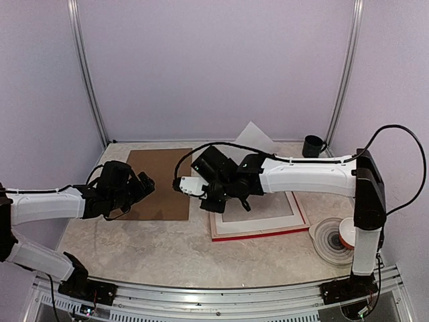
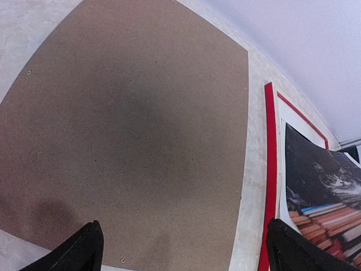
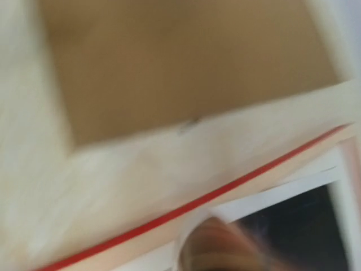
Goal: Put the photo into the frame
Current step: Adjust the photo on the mat board.
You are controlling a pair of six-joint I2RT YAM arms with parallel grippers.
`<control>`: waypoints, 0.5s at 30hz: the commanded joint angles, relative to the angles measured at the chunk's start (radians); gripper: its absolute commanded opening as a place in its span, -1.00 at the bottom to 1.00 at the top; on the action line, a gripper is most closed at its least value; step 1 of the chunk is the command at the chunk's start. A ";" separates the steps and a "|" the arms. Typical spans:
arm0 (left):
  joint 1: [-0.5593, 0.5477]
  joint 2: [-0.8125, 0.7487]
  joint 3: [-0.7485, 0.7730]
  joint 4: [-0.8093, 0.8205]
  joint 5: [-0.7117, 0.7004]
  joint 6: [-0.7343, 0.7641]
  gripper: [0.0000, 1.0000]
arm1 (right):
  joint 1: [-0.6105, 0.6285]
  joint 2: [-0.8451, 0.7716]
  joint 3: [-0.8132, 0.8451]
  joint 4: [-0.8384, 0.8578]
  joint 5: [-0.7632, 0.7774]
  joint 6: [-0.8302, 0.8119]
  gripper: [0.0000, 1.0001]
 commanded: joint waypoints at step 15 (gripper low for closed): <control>0.126 -0.072 -0.103 0.045 -0.016 0.003 0.98 | 0.223 0.202 0.015 -0.091 0.234 -0.108 -0.99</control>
